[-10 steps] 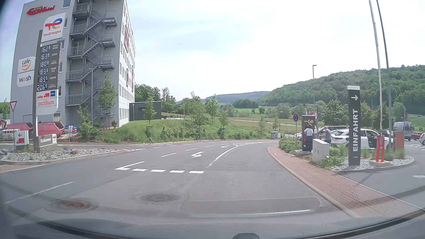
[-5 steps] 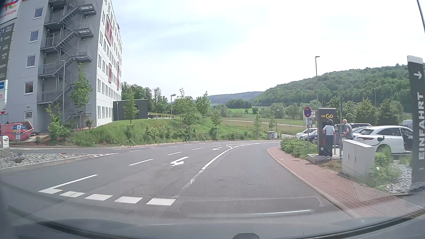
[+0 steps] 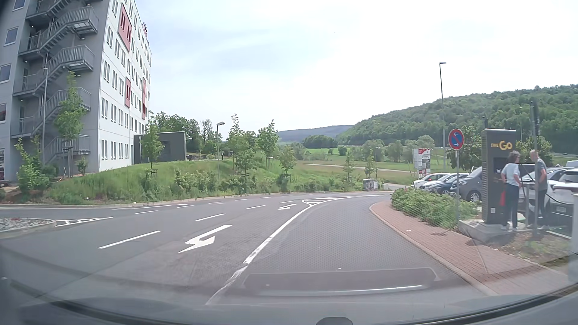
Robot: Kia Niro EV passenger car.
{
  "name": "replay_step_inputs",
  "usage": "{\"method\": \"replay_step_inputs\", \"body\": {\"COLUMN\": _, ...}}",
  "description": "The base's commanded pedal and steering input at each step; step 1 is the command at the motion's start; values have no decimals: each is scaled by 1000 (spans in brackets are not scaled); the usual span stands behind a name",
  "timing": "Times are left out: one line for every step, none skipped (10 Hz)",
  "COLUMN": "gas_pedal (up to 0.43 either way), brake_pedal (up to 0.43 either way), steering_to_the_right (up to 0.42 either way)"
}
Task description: Follow the waypoints while adhering to traffic rules and regulations
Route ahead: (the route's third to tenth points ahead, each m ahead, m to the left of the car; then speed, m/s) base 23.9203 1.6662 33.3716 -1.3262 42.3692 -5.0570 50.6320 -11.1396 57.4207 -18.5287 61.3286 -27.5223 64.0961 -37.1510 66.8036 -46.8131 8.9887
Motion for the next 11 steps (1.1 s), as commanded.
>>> {"method": "replay_step_inputs", "body": {"gas_pedal": 0, "brake_pedal": 0, "steering_to_the_right": 13}}
{"method": "replay_step_inputs", "body": {"gas_pedal": 0, "brake_pedal": 0, "steering_to_the_right": 14}}
{"method": "replay_step_inputs", "body": {"gas_pedal": 0, "brake_pedal": 0, "steering_to_the_right": 16}}
{"method": "replay_step_inputs", "body": {"gas_pedal": 0, "brake_pedal": 0, "steering_to_the_right": 16}}
{"method": "replay_step_inputs", "body": {"gas_pedal": 0, "brake_pedal": 0, "steering_to_the_right": 16}}
{"method": "replay_step_inputs", "body": {"gas_pedal": 0, "brake_pedal": 0, "steering_to_the_right": 20}}
{"method": "replay_step_inputs", "body": {"gas_pedal": 0, "brake_pedal": 0, "steering_to_the_right": 25}}
{"method": "replay_step_inputs", "body": {"gas_pedal": 0, "brake_pedal": 0, "steering_to_the_right": 28}}
{"method": "replay_step_inputs", "body": {"gas_pedal": 0, "brake_pedal": 0, "steering_to_the_right": 27}}
{"method": "replay_step_inputs", "body": {"gas_pedal": 0, "brake_pedal": 0, "steering_to_the_right": 29}}
{"method": "replay_step_inputs", "body": {"gas_pedal": 0, "brake_pedal": 0, "steering_to_the_right": 35}}
